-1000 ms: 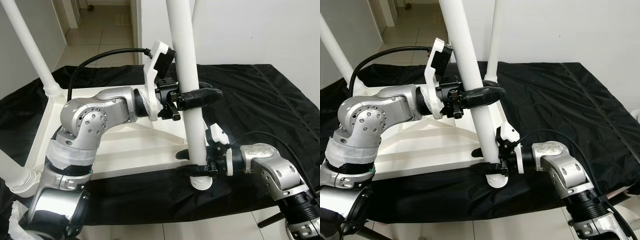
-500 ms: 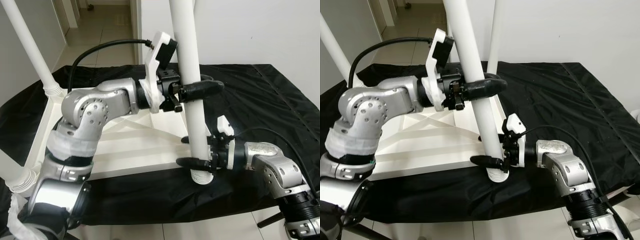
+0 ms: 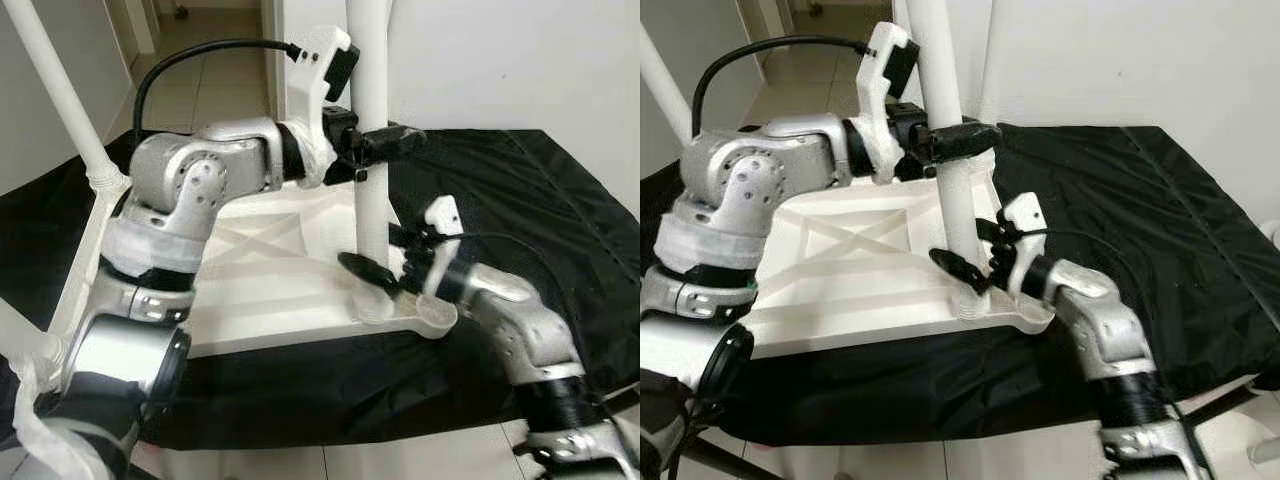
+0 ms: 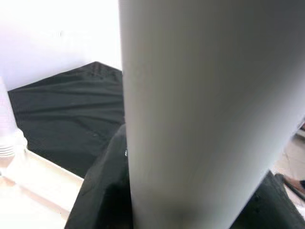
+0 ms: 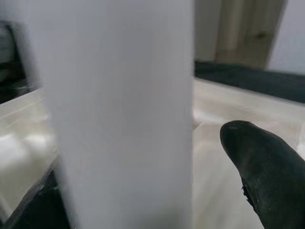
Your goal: Building children table
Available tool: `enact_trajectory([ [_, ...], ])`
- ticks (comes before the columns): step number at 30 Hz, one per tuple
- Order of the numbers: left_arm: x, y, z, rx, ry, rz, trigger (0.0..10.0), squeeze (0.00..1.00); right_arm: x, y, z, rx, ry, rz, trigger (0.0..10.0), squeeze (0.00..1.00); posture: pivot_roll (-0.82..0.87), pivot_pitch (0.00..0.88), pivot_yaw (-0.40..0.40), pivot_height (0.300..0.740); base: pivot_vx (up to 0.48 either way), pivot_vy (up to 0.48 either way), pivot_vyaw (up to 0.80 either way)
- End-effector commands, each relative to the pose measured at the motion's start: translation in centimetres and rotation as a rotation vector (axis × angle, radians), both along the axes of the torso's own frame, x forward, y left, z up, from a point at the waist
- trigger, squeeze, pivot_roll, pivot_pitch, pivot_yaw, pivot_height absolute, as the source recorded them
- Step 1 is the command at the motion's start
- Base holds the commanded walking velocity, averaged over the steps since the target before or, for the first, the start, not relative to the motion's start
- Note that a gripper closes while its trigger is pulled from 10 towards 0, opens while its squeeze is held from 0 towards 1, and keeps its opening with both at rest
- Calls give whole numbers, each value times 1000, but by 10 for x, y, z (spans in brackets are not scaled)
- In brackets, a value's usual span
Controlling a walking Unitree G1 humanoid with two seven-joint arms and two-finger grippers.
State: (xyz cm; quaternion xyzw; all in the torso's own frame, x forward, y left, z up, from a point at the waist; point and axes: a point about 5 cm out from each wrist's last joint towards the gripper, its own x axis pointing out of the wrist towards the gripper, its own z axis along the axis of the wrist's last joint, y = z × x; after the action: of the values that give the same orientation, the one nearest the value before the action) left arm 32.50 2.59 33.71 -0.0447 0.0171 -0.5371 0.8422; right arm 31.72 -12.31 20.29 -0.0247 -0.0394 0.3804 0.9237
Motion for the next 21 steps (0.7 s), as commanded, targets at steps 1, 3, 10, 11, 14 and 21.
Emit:
enact_trajectory([
  [1,3,-6,6,-7,-4,43,10000,0,9,-2,6,17,-32,-126,10000,0,-39,0,-11,740,0,0,0],
  [3,6,-8,9,-20,-9,69,10000,0,11,0,7,29,-31,-170,10000,0,-39,0,-11,740,0,0,0],
  [10,14,-14,32,2,-146,260,10000,0,29,13,3,51,-27,-474,10000,0,-47,0,-8,740,0,0,0],
  [11,14,-14,32,2,-146,260,10000,0,29,13,3,51,-27,-474,10000,0,-47,0,-8,740,0,0,0],
  [14,12,-17,35,32,-180,275,10000,0,32,19,3,29,-57,-532,10000,0,-45,0,-3,740,0,0,0],
  [21,9,-29,39,46,-220,295,10000,0,32,32,-2,6,-78,-526,10000,0,-40,0,-8,740,0,0,0],
])
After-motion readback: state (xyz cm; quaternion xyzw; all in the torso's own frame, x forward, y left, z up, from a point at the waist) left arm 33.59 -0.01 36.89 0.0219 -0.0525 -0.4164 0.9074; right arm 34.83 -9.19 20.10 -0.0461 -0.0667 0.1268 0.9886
